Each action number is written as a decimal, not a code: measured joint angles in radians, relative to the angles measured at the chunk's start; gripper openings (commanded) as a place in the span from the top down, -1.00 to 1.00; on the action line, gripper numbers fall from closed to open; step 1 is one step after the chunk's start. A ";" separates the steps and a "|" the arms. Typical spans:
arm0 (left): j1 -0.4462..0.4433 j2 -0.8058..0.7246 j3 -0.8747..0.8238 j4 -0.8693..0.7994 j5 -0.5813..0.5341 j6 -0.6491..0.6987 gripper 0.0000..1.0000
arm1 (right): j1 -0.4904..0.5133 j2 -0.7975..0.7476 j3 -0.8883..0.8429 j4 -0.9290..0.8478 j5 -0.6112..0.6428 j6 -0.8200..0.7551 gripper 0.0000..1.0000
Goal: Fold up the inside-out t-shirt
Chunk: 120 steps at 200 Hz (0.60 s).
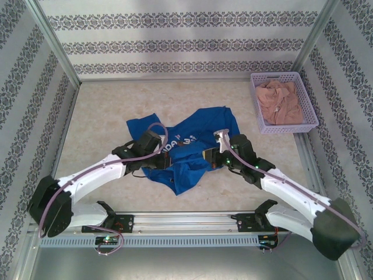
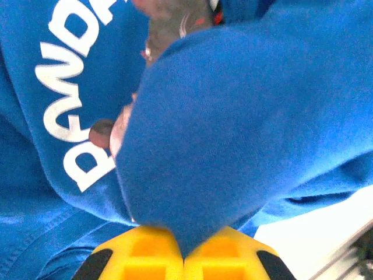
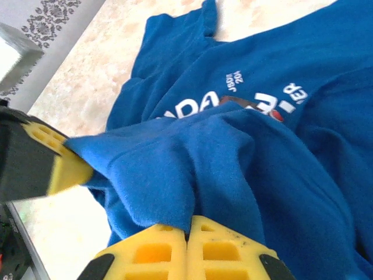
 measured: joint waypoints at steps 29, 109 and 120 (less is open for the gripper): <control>0.071 -0.148 -0.043 0.066 0.117 0.000 1.00 | -0.034 -0.153 -0.035 -0.103 0.008 -0.008 0.85; 0.080 -0.153 -0.057 0.251 0.452 0.004 1.00 | 0.092 -0.150 0.045 -0.267 0.100 -0.165 0.03; 0.080 -0.146 -0.040 0.246 0.467 0.018 1.00 | 0.137 -0.138 0.085 -0.277 0.121 -0.217 -0.01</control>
